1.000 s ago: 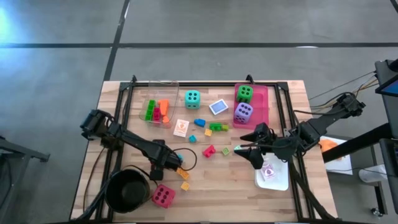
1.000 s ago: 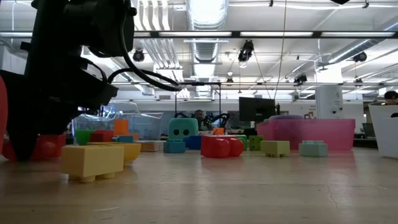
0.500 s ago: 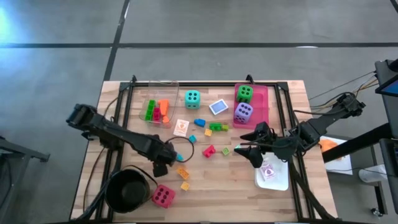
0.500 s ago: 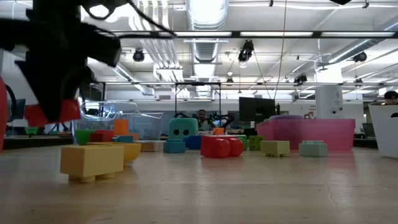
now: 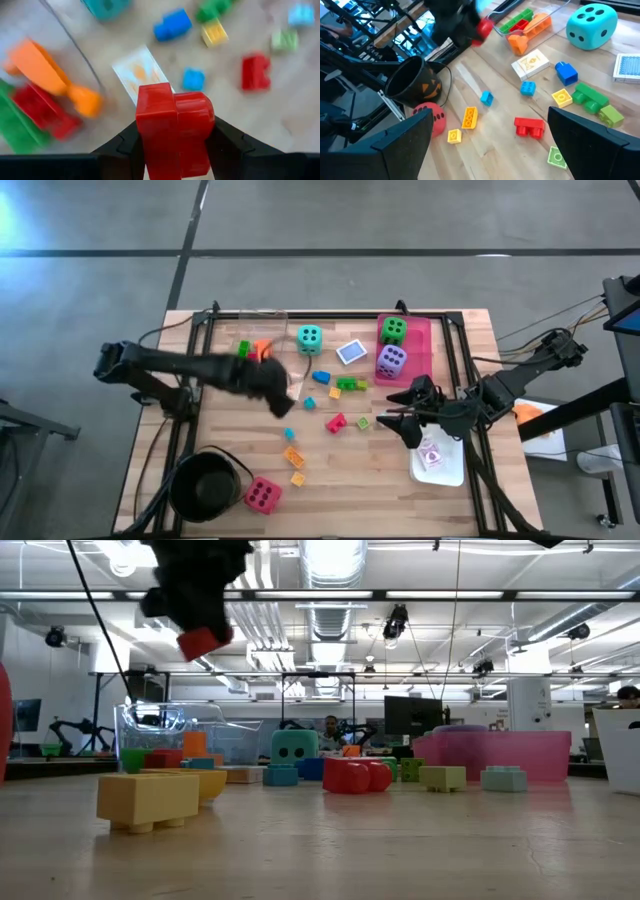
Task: Pick & Place Toys
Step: Put the red game piece into the transparent bin
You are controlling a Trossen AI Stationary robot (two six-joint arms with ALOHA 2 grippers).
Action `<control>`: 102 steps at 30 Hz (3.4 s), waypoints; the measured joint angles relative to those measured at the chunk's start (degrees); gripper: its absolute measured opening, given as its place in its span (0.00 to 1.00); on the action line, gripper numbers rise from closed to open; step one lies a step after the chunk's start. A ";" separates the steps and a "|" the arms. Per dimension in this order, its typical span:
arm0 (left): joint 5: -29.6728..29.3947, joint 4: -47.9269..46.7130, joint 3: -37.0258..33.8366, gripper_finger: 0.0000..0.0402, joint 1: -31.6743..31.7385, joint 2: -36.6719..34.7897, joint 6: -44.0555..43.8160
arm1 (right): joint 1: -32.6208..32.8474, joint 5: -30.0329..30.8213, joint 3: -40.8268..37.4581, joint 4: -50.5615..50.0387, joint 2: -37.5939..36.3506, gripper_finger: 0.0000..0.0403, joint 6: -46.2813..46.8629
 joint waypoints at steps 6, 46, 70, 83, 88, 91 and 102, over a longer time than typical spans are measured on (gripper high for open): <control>4.57 -0.29 2.15 0.39 17.05 -0.09 8.21 | 0.00 4.87 0.00 0.03 0.00 0.95 2.28; 14.64 1.03 -9.11 0.39 43.65 12.42 13.72 | -4.11 8.54 -0.09 1.82 -0.02 0.95 9.09; 14.57 2.43 -9.13 0.56 43.67 14.12 14.74 | -4.11 8.23 -0.09 2.69 -0.02 0.95 9.07; 14.58 2.11 -9.13 0.93 43.67 14.10 14.78 | -4.11 8.23 -0.09 2.63 -0.02 0.95 8.61; 14.58 2.11 -9.13 0.95 43.67 13.50 14.91 | -4.10 8.11 -0.09 2.60 -0.02 0.95 8.64; 14.59 2.07 -9.11 0.95 43.67 12.68 14.98 | -4.09 7.05 -0.09 2.60 -0.02 0.95 8.64; 14.19 0.59 -9.11 0.95 43.63 6.01 16.30 | -4.09 6.74 -0.09 2.64 -0.02 0.95 8.90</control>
